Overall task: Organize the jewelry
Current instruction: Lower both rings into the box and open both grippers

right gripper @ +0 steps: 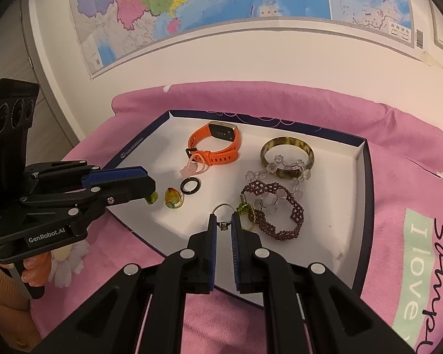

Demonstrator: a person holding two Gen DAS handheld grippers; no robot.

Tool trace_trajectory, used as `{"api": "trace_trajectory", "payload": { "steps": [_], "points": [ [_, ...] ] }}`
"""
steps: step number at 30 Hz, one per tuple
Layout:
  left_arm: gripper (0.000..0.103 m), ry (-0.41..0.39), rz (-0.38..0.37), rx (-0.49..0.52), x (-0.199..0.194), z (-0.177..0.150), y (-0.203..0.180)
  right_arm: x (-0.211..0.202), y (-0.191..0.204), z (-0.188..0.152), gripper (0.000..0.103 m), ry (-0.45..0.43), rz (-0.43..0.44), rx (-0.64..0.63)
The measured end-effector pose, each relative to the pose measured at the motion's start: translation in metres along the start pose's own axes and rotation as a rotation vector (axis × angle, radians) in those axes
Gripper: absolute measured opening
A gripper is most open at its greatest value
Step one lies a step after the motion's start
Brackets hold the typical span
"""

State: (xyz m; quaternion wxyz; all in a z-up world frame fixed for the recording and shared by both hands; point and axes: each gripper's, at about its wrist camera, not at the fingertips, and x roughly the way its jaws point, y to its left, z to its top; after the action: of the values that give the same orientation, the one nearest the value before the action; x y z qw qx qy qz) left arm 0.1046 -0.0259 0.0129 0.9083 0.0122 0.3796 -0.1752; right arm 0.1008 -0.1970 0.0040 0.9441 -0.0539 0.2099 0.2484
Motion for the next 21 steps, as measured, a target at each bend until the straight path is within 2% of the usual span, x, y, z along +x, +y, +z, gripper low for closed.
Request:
{"api": "trace_trajectory", "payload": {
  "steps": [21],
  "points": [
    [0.018, 0.056, 0.041, -0.025, 0.024, -0.003, 0.006, 0.005, -0.005, -0.003, 0.008, 0.015, -0.002, 0.028]
  ]
}}
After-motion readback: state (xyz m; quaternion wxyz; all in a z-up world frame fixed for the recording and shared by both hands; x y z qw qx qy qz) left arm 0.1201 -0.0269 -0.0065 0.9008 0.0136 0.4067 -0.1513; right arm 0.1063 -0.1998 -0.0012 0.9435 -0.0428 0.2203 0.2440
